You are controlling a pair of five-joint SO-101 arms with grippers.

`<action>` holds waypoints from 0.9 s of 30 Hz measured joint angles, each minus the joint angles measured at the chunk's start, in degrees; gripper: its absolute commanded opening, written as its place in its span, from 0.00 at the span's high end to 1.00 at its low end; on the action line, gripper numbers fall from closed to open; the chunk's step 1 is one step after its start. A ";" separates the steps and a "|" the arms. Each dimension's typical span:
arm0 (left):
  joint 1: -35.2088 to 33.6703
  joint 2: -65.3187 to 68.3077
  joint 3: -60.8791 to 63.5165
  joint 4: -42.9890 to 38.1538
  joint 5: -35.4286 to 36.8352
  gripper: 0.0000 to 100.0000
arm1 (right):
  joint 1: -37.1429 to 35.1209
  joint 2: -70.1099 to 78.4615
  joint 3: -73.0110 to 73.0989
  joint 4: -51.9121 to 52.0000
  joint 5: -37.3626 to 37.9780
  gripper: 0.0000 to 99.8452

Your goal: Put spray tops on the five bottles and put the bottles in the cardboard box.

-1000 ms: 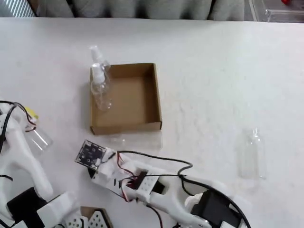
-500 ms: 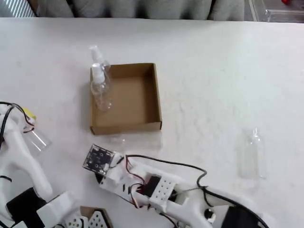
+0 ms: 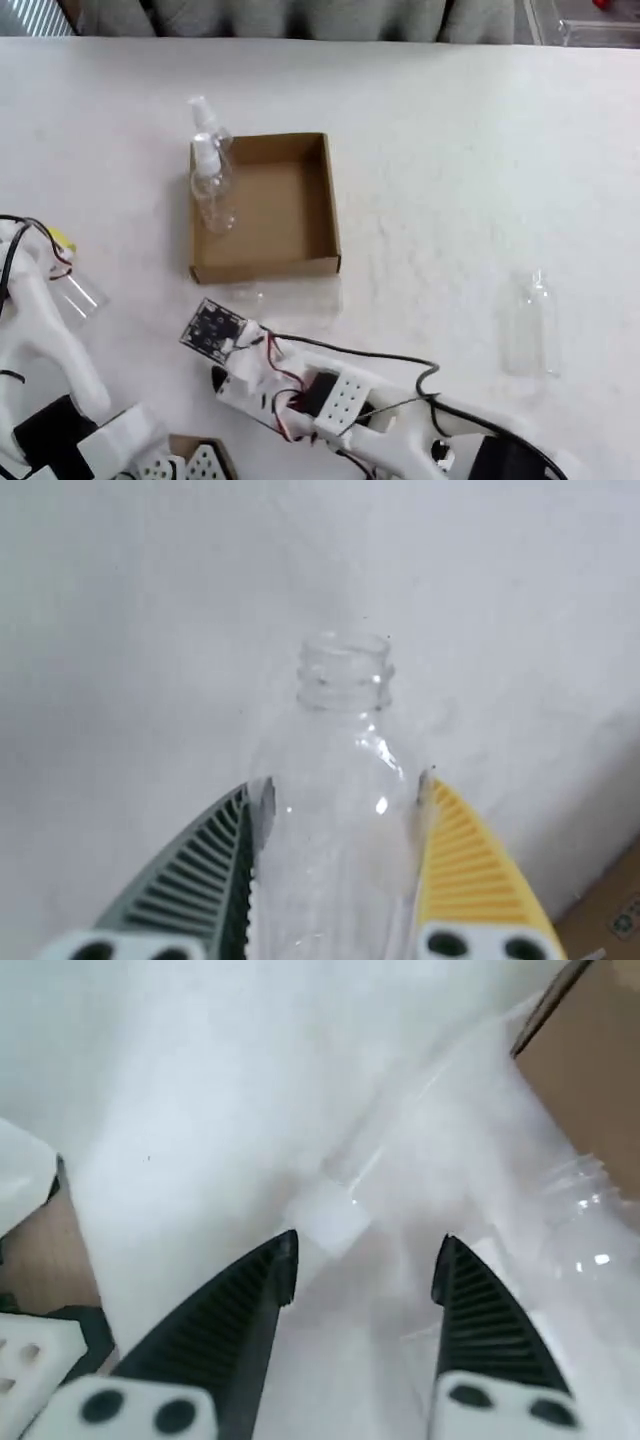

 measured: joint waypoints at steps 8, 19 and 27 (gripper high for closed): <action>0.00 0.00 0.00 -0.18 0.00 0.95 | 0.00 9.93 -4.04 -4.22 -0.26 0.81; 0.00 0.00 0.00 -0.18 0.00 0.95 | -2.73 10.37 -4.57 -4.22 -0.26 0.82; 0.00 0.00 0.00 -0.18 0.00 0.95 | -2.64 10.37 -4.57 -4.22 1.85 0.96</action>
